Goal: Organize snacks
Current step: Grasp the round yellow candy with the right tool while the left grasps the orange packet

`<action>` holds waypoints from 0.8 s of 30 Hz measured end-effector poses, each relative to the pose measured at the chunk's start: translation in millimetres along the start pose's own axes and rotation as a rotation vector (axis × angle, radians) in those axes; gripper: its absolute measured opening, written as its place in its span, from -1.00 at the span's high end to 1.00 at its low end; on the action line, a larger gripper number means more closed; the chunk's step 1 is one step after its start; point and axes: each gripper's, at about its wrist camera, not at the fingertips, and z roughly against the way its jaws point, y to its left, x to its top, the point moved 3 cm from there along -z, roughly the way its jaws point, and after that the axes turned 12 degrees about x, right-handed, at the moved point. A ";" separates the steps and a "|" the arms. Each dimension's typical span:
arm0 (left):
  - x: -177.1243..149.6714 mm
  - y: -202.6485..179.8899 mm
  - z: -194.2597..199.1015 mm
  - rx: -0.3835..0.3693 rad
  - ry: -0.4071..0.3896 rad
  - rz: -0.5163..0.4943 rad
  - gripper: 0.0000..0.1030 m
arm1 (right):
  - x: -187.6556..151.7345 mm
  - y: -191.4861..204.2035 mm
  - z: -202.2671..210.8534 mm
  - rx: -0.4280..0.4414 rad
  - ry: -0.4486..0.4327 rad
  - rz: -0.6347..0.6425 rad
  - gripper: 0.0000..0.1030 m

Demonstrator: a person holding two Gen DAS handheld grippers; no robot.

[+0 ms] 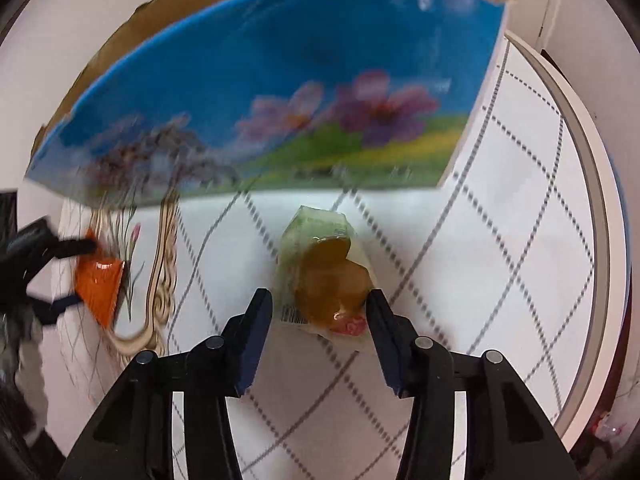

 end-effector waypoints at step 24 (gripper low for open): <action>-118.7 -36.6 -19.9 0.131 -0.060 -0.477 -0.13 | -17.0 19.5 26.5 0.146 -0.072 -0.185 0.03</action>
